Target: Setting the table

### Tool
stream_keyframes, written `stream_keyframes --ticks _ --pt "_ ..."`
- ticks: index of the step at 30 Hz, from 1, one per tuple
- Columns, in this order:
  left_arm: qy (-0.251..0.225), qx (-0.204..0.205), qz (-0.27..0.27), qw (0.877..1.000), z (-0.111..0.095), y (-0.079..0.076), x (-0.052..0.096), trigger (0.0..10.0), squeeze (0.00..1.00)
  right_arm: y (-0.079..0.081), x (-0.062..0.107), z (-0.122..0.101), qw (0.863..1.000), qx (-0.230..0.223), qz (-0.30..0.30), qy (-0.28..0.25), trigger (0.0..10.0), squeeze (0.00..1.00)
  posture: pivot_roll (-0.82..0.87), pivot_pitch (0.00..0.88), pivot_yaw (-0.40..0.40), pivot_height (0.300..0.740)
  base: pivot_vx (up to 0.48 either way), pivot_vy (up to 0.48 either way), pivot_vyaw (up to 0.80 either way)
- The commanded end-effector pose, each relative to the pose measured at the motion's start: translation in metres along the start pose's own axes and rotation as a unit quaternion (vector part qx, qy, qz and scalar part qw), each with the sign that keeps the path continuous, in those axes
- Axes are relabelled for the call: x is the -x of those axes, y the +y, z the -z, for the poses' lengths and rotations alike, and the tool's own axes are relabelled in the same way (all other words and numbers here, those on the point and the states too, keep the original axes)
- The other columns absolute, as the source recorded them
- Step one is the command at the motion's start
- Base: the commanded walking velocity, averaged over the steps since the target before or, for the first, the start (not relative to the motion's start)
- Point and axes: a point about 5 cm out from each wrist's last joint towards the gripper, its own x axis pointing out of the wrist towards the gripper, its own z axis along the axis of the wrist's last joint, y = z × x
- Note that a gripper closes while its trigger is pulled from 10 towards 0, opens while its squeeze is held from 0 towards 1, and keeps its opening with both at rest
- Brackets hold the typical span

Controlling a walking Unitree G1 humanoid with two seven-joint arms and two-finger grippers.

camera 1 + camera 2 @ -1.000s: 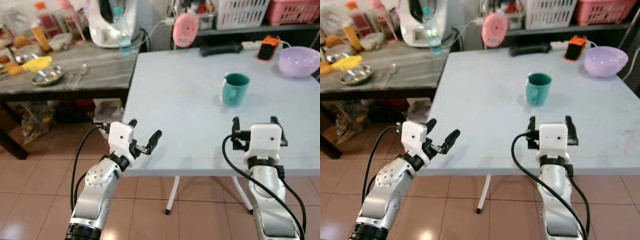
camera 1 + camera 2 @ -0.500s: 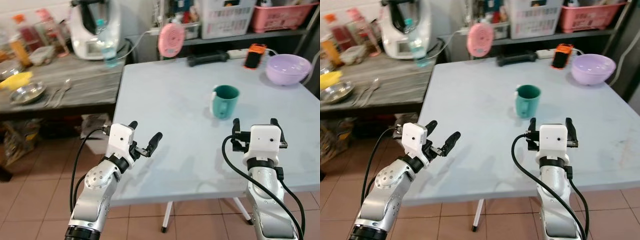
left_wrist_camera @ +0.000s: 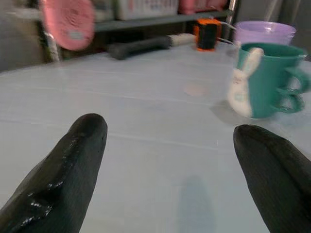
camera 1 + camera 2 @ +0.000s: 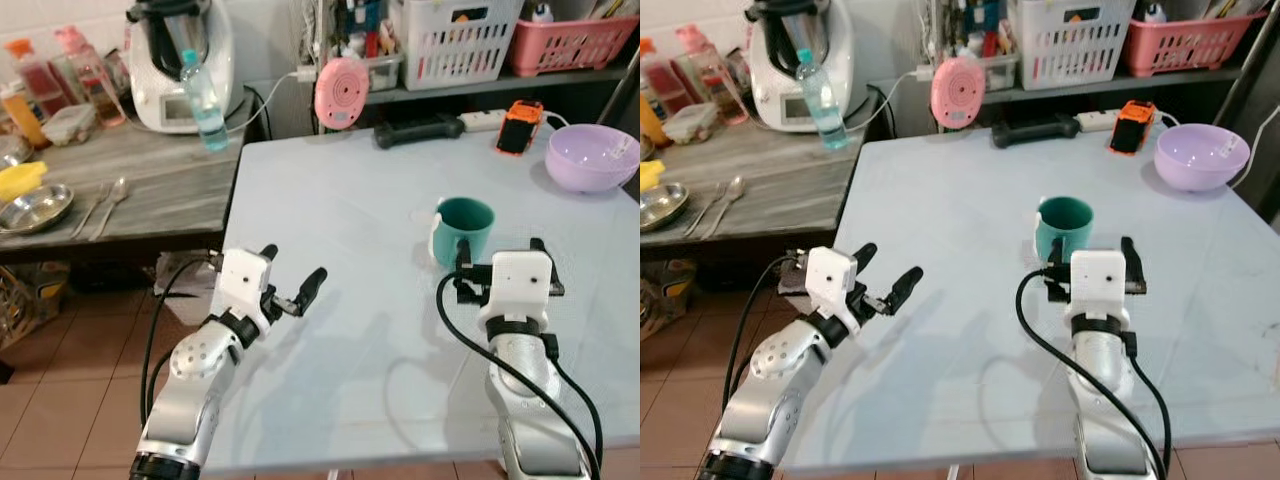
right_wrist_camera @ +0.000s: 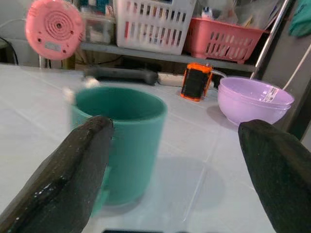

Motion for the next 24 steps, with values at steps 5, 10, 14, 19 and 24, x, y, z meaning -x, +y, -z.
stream_keyframes --ticks 5,10,14,19,24 --pt "0.008 -0.014 0.040 0.999 -0.002 -0.002 0.012 10.0 0.00 0.016 0.002 -0.002 1.000 -0.020 -0.013 0.001 10.0 0.00 -0.06 0.036 0.092 0.740 0.000 0.000 0.00" --pt "0.021 -0.017 0.058 0.998 0.000 -0.002 0.020 10.0 0.00 0.028 0.004 -0.003 0.999 -0.033 -0.026 0.005 10.0 0.00 -0.04 0.058 0.097 0.740 0.000 0.000 0.00" --pt "0.024 -0.020 0.064 0.997 -0.002 0.001 0.024 10.0 0.00 0.032 0.010 0.000 0.999 -0.030 -0.030 0.008 10.0 0.00 -0.02 0.072 0.106 0.740 0.000 0.000 0.00" --pt "0.030 -0.008 0.088 0.996 -0.003 -0.002 0.027 10.0 0.00 0.030 0.016 0.007 0.999 -0.026 -0.017 0.021 10.0 0.00 -0.02 0.079 0.112 0.740 0.000 0.000 0.00" --pt "0.037 0.010 0.139 0.990 -0.007 -0.005 0.026 10.0 0.00 0.026 0.019 0.015 0.998 -0.038 0.010 0.045 10.0 0.00 -0.02 0.095 0.130 0.740 0.000 0.000 0.00"
